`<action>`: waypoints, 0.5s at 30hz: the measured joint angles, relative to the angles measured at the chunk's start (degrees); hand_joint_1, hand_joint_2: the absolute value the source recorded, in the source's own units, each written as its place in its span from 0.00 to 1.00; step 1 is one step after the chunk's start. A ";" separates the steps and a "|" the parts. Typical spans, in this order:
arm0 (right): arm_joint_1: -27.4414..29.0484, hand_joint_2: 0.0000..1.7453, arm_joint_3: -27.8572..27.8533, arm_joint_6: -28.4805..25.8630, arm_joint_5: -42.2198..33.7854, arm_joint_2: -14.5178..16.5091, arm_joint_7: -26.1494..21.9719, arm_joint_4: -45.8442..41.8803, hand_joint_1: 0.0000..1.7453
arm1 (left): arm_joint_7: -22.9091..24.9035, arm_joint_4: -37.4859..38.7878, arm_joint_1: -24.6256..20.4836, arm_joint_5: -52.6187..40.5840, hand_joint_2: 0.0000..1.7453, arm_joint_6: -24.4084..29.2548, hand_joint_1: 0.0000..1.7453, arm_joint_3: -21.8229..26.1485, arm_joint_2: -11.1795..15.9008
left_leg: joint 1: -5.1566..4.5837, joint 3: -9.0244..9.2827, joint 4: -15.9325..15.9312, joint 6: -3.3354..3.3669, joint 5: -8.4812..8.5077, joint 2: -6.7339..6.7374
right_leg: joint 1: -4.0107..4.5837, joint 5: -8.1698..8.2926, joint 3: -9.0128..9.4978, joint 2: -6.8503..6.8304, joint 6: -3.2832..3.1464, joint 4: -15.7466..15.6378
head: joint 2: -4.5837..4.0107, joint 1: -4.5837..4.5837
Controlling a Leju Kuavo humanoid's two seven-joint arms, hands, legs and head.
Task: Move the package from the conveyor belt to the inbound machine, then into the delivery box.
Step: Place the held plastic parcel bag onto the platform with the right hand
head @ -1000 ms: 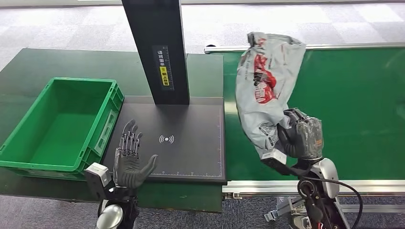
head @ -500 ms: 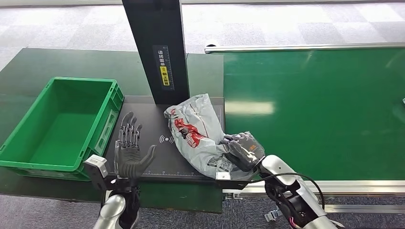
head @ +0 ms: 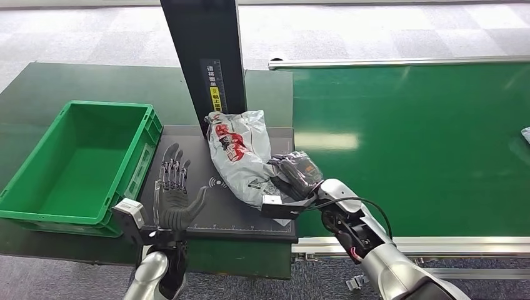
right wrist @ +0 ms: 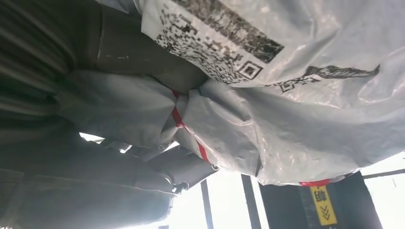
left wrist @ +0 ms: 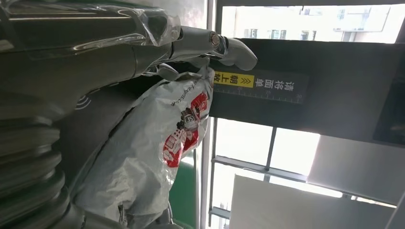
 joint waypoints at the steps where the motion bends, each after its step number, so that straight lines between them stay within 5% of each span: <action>1: -0.04 1.00 -0.03 -0.17 0.00 0.50 -0.22 0.56 1.00 | 0.01 0.15 -0.13 0.02 1.00 -0.02 0.00 -0.21 -0.03 | 0.00 0.00 0.00 0.00 0.00 0.00 | 0.00 0.00 0.00 0.00 0.00 0.00 | 0.00 0.00; 15: -1.42 1.00 -1.96 0.27 -2.27 6.25 -1.21 7.34 1.00 | 0.22 1.97 -1.54 0.33 1.00 -0.99 0.00 -1.56 -1.11 | 0.00 0.00 0.00 0.00 0.00 0.00 | 0.00 0.00 -0.01 0.00 0.00 0.00 | 0.00 -0.01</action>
